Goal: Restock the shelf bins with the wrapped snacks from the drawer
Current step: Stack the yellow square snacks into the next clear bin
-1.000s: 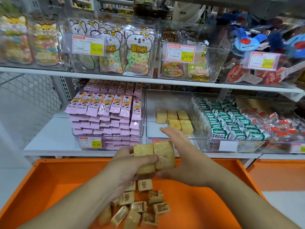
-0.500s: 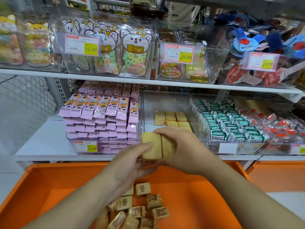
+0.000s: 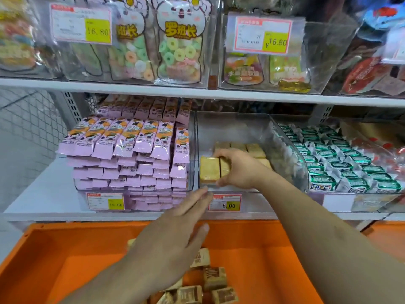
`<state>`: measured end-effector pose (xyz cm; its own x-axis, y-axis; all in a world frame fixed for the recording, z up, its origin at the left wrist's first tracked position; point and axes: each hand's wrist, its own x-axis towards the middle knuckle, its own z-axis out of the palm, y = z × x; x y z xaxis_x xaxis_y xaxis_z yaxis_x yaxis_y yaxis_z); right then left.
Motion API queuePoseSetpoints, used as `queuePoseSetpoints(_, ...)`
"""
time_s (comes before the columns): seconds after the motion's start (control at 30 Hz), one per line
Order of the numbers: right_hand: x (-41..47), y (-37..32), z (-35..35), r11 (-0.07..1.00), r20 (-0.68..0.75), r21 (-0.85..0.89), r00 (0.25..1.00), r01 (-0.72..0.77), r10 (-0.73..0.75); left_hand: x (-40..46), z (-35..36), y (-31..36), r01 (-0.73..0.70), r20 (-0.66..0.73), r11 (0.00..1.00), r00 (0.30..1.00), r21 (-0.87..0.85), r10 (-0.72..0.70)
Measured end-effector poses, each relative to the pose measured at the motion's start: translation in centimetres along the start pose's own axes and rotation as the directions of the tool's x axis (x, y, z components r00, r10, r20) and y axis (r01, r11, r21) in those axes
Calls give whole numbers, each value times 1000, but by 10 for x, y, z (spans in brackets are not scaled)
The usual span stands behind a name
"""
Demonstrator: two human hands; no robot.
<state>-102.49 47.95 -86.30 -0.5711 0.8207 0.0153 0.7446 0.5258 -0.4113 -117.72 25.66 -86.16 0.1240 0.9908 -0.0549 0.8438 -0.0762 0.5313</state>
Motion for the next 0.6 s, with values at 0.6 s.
queuePoseSetpoints(0.6,1,13,3,995,157,-94,988,25,-10,-1,1,0,-13,22,1000,1000,19,13)
